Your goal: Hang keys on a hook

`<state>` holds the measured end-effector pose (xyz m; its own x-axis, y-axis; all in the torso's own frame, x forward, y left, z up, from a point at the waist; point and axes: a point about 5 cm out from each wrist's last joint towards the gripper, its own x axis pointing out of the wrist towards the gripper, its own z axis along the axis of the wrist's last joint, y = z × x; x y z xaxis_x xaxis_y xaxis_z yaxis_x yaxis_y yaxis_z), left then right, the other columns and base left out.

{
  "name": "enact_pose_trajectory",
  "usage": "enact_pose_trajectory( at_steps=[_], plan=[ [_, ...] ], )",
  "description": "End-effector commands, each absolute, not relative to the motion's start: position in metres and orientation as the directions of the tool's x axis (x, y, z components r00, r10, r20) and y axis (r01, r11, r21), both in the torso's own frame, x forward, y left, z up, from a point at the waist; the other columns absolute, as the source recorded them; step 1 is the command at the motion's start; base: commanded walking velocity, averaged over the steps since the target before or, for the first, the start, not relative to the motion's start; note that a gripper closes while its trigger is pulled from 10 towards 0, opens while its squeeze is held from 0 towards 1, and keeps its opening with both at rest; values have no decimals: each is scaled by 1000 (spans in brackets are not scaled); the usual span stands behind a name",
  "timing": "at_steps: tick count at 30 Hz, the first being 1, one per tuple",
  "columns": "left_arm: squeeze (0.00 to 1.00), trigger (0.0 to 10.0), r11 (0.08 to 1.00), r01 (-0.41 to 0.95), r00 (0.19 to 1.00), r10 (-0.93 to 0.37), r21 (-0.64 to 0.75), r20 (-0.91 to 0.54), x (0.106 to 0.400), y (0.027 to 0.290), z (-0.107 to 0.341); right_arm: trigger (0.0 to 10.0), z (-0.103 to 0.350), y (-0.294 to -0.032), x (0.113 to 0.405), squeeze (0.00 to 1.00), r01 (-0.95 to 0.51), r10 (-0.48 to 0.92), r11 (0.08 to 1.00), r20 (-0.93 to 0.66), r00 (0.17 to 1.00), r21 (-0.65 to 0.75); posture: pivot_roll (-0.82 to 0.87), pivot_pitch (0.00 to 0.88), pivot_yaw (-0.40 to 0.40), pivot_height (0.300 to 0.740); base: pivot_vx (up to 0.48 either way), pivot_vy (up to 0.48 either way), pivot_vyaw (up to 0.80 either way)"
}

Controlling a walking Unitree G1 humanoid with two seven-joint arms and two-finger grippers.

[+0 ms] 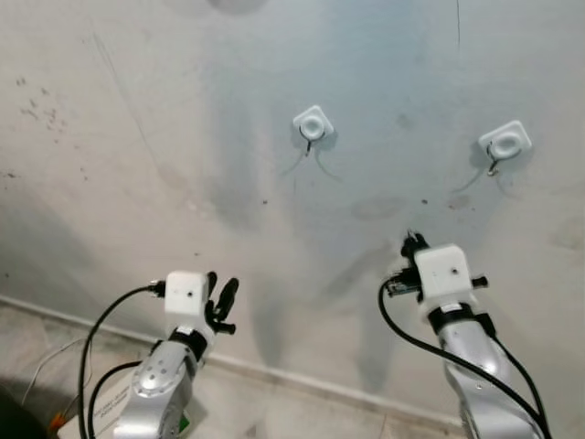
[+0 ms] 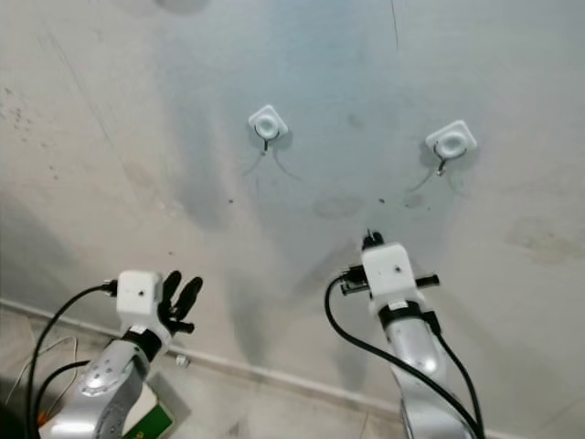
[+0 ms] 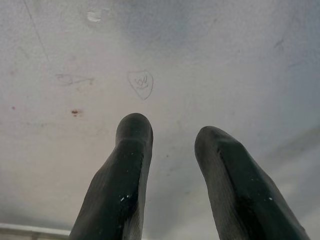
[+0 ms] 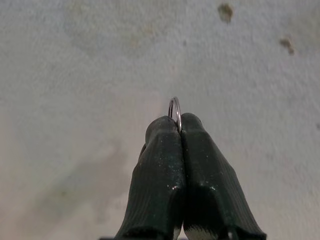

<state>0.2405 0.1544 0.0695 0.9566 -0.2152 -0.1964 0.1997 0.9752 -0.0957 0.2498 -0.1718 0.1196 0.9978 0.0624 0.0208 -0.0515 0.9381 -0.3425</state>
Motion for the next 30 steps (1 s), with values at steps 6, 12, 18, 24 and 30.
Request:
enact_pose_trajectory(
  at_steps=[6, 12, 18, 24, 30],
  plan=[
    [0, 10000, 979, 193, 957, -204, -73, -208, 234, 164, 69, 10000, 118, -172, 235, 0, -65, 70, 941, 2, 998, -333, -71, 0, 99, 740, 0, -56, 0],
    [0, 10000, 973, 211, 954, -225, -88, -199, 238, 157, 73, 10000, 120, -166, 235, 0, -79, 83, 941, -2, 997, -328, -73, 0, 103, 740, 0, -343, 0],
    [0, 10000, 970, 223, 949, -238, -96, -208, 236, 155, 72, 10000, 120, -166, 237, 0, -82, 86, 941, -3, 996, -329, -71, 0, 103, 740, 0, -348, 0],
    [0, 10000, 971, 217, 949, -233, -96, -212, 235, 156, 72, 10000, 120, -164, 238, 0, -91, 95, 940, -4, 995, -329, -68, 0, 98, 740, 0, -361, 0],
    [0, 10000, 976, 192, 952, -211, -103, -221, 235, 156, 70, 10000, 121, -162, 240, 0, -101, 105, 938, -7, 994, -331, -68, 0, 96, 740, 0, -136, 0]
  ],
)
